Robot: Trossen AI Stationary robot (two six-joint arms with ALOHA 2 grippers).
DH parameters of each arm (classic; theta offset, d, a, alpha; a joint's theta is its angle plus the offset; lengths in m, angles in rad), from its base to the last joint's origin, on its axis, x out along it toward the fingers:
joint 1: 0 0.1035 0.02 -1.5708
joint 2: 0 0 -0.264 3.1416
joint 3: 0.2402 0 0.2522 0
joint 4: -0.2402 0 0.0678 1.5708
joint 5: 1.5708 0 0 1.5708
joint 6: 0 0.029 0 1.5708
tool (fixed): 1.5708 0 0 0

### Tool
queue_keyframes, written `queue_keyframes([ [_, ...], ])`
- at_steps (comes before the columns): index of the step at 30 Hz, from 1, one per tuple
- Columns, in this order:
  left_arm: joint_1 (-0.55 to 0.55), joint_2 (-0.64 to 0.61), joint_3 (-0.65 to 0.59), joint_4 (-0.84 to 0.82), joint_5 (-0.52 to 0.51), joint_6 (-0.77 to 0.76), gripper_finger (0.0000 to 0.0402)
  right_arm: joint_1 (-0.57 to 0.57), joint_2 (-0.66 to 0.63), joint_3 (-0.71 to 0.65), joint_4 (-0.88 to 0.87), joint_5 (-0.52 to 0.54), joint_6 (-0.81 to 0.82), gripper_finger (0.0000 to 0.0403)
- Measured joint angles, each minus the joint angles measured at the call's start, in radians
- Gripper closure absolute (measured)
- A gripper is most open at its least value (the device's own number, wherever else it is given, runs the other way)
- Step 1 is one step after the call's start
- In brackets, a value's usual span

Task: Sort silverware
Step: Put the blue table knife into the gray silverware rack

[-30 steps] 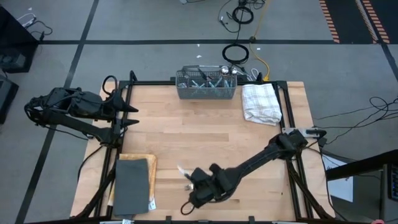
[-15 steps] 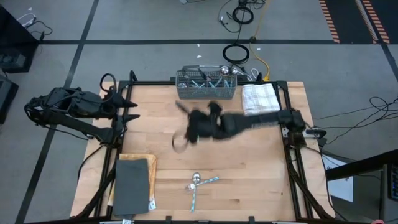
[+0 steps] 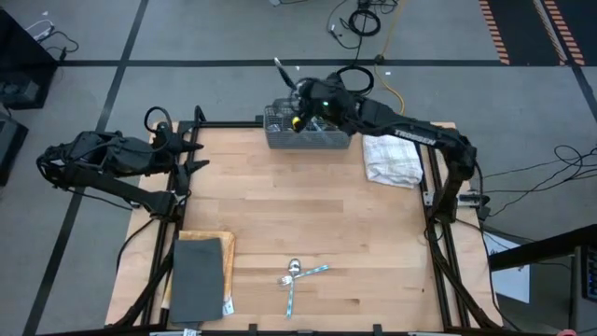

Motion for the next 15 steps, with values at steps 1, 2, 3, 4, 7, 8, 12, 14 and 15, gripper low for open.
queue_keyframes([
  [1, 0.000, 0.000, 0.000, 0.000, -0.008, -0.001, 0.0178, -0.014, -0.022, -0.058, 0.073, -0.031, -0.002, 0.0403],
  [2, 0.000, 0.000, 0.000, 0.000, -0.018, -0.001, 0.0178, -0.025, -0.048, -0.125, 0.157, -0.059, -0.008, 0.0403],
  [3, 0.000, 0.000, 0.000, 0.000, -0.029, -0.001, 0.0178, -0.036, -0.074, -0.192, 0.245, -0.081, -0.014, 0.0403],
  [4, 0.000, 0.000, 0.000, 0.000, -0.040, -0.001, 0.0178, -0.045, -0.099, -0.261, 0.325, -0.093, -0.024, 0.0403],
  [7, 0.000, 0.000, 0.000, 0.000, -0.068, -0.001, 0.0178, -0.065, -0.167, -0.473, 0.536, -0.097, -0.033, 0.0403],
  [8, 0.000, 0.000, 0.000, 0.000, -0.079, -0.001, 0.0178, -0.071, -0.186, -0.540, 0.615, -0.110, -0.027, 0.0403],
  [12, 0.000, 0.000, 0.000, 0.000, -0.118, -0.002, 0.0178, -0.109, -0.235, -0.774, 0.925, -0.214, 0.016, 0.0403],
  [14, 0.000, 0.000, 0.000, 0.000, -0.139, -0.011, 0.0178, -0.128, -0.235, -0.855, 1.022, -0.221, 0.038, 0.0403],
  [15, 0.000, 0.000, 0.000, 0.000, -0.149, -0.017, 0.0178, -0.137, -0.233, -0.886, 1.050, -0.221, 0.049, 0.0403],
])
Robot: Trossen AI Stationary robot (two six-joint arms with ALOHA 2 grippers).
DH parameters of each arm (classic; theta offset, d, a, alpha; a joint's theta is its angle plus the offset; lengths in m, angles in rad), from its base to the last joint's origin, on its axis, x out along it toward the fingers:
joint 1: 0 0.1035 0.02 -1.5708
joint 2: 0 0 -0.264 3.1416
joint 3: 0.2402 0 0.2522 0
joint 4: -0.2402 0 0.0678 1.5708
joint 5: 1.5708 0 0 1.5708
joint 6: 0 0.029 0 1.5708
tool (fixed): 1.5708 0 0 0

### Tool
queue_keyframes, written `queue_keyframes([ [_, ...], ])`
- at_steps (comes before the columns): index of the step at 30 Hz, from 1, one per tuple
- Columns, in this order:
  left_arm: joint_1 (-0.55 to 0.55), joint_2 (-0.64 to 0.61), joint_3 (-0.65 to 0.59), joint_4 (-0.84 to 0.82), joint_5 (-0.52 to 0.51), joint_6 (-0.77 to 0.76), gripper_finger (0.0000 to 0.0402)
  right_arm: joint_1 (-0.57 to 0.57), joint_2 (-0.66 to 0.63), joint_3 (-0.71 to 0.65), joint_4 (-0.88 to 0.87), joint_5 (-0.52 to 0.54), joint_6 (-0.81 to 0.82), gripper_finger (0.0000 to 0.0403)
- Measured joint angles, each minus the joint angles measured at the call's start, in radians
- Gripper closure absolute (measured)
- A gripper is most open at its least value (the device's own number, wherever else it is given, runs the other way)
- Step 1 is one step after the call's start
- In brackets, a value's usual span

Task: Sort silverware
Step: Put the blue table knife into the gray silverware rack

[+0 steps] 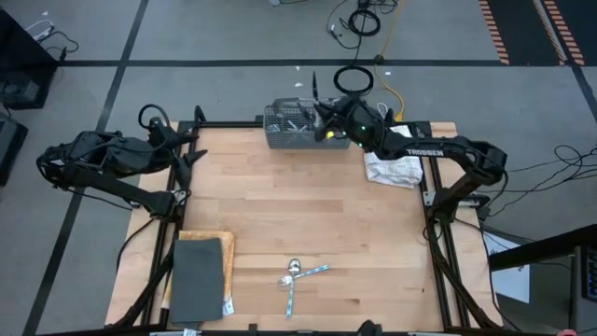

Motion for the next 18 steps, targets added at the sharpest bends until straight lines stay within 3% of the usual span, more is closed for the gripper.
queue_keyframes([
  [6, 0.000, 0.000, 0.000, 0.000, -0.043, -0.007, 0.0178, -0.052, 0.010, -0.093, 0.066, -0.004, 0.018, 0.0403],
  [18, 0.001, 0.000, 0.000, 0.000, -0.084, -0.008, 0.0178, -0.113, 0.114, -0.100, 0.100, -0.034, 0.037, 0.0403],
])
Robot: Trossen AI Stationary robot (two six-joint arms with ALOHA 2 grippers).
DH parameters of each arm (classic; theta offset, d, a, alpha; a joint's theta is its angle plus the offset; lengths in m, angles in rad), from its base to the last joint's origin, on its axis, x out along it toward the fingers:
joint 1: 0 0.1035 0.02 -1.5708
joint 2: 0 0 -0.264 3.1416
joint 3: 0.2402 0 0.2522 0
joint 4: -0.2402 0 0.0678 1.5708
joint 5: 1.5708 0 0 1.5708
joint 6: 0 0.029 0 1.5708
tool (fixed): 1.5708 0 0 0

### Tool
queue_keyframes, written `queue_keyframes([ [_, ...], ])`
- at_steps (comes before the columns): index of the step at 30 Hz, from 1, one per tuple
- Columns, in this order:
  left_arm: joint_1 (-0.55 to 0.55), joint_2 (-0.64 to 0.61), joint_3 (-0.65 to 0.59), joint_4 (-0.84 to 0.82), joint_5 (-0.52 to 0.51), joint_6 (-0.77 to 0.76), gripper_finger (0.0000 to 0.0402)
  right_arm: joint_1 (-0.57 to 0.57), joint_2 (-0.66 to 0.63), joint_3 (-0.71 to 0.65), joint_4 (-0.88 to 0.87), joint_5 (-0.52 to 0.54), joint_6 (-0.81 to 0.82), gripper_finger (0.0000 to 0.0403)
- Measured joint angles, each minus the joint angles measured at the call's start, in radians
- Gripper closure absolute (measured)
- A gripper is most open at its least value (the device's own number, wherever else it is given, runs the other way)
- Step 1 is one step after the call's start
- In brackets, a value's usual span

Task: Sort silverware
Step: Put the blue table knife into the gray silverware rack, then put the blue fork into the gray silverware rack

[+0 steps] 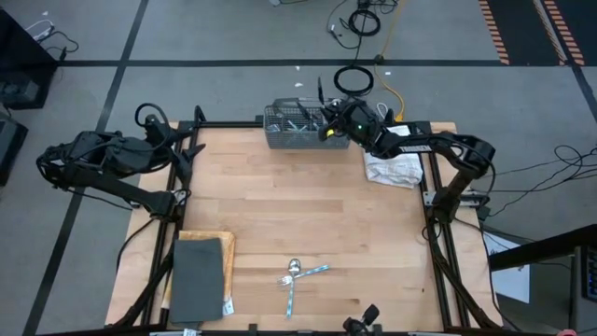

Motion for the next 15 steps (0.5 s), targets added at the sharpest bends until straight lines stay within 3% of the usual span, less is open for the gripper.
queue_keyframes([
  [7, 0.000, 0.000, 0.000, 0.000, -0.002, -0.004, 0.0178, 0.008, 0.020, 0.000, -0.007, 0.001, 0.003, 0.0371],
  [15, 0.000, 0.000, 0.000, -0.001, -0.002, -0.023, 0.0178, 0.010, 0.020, 0.000, -0.044, -0.022, 0.004, 0.0259],
])
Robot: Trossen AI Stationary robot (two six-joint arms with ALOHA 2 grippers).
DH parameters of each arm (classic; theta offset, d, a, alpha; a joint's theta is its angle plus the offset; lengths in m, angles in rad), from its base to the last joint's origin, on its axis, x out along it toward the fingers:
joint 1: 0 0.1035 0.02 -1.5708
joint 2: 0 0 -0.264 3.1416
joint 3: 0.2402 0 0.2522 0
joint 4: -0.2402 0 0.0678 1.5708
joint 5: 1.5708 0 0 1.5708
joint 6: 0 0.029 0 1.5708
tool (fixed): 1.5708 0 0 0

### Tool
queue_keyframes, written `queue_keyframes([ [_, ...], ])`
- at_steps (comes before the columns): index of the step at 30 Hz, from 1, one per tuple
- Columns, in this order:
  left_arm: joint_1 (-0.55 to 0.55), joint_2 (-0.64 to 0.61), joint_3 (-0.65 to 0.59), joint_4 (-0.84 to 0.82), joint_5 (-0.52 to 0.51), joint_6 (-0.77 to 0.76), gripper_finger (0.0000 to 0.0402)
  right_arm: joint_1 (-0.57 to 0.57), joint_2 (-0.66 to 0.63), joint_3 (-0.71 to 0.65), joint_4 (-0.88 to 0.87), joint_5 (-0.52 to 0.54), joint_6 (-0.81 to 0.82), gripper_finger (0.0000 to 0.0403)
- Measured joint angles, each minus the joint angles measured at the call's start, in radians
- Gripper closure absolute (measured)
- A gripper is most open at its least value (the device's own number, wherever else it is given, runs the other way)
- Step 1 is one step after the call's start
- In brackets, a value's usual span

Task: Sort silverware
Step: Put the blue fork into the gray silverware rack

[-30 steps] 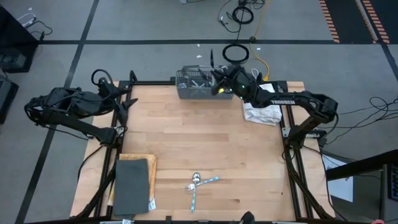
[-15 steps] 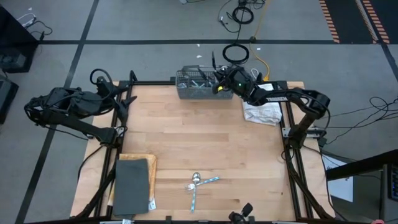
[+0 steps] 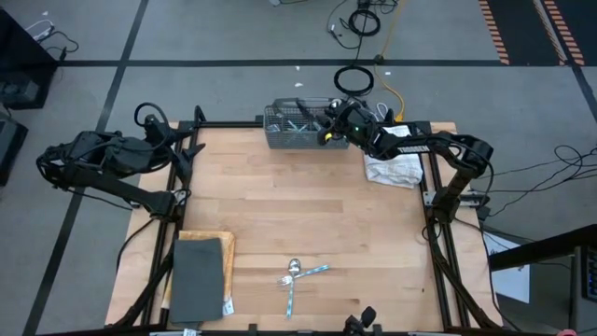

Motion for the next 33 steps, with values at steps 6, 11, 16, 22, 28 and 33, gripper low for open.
queue_keyframes([
  [6, 0.000, 0.000, 0.000, -0.015, 0.000, 0.006, 0.0178, 0.011, -0.074, 0.001, -0.008, -0.003, 0.021, 0.0195],
  [11, 0.000, 0.000, 0.000, -0.059, 0.000, 0.001, 0.0178, 0.063, -0.242, 0.059, -0.139, -0.069, -0.015, 0.0182],
  [16, 0.000, 0.000, -0.001, -0.063, 0.000, 0.003, 0.0178, 0.232, -0.322, 0.204, -0.582, -0.153, -0.078, 0.0182],
  [22, 0.000, 0.000, -0.001, -0.063, 0.000, 0.029, 0.0178, 0.513, -0.268, 0.331, -0.973, -0.153, -0.084, 0.0181],
  [28, 0.000, 0.000, -0.006, -0.063, 0.021, 0.033, 0.0178, 0.717, -0.150, 0.398, -1.015, -0.115, 0.046, 0.0181],
  [33, 0.000, 0.000, -0.020, -0.074, 0.072, 0.025, 0.0178, 0.821, -0.020, 0.449, -1.045, -0.076, 0.100, 0.0181],
])
